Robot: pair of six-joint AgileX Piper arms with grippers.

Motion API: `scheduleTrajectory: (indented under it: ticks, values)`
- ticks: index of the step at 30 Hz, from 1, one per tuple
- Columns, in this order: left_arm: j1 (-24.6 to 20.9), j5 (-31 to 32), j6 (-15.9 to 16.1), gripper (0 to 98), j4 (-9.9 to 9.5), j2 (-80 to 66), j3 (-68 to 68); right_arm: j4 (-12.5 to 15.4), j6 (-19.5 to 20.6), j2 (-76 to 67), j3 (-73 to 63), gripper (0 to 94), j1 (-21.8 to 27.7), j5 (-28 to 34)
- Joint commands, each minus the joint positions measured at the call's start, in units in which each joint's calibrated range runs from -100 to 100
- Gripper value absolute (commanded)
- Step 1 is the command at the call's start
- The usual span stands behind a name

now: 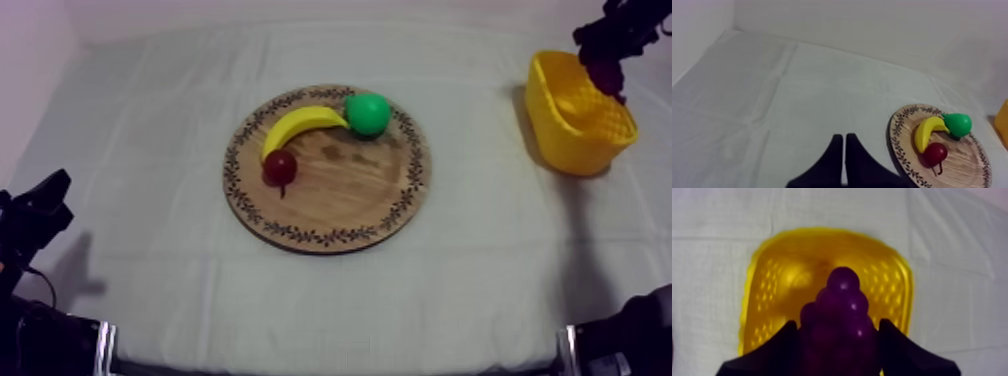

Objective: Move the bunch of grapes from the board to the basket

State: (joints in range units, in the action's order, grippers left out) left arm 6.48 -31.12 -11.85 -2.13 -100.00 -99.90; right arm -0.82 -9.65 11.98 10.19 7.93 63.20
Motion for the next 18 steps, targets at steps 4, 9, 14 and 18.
scheduleTrajectory:
  ticks: [4,9,14,18]
  values:
    - [0.0,0.0,0.0,0.1,0.0,0.0,0.0,0.5,-1.1,4.8,1.9,35.4,0.3,-1.6]
    - [0.0,0.0,0.0,0.1,0.0,0.0,0.0,0.8,-1.5,8.4,1.4,60.7,0.8,-2.0]
    - [0.0,0.0,0.0,0.1,0.0,0.0,0.0,0.9,-1.8,9.6,0.9,78.4,0.6,-2.5]
    - [0.0,0.0,0.0,0.1,0.0,0.0,0.0,0.8,-1.4,8.4,0.9,81.8,0.1,-2.7]
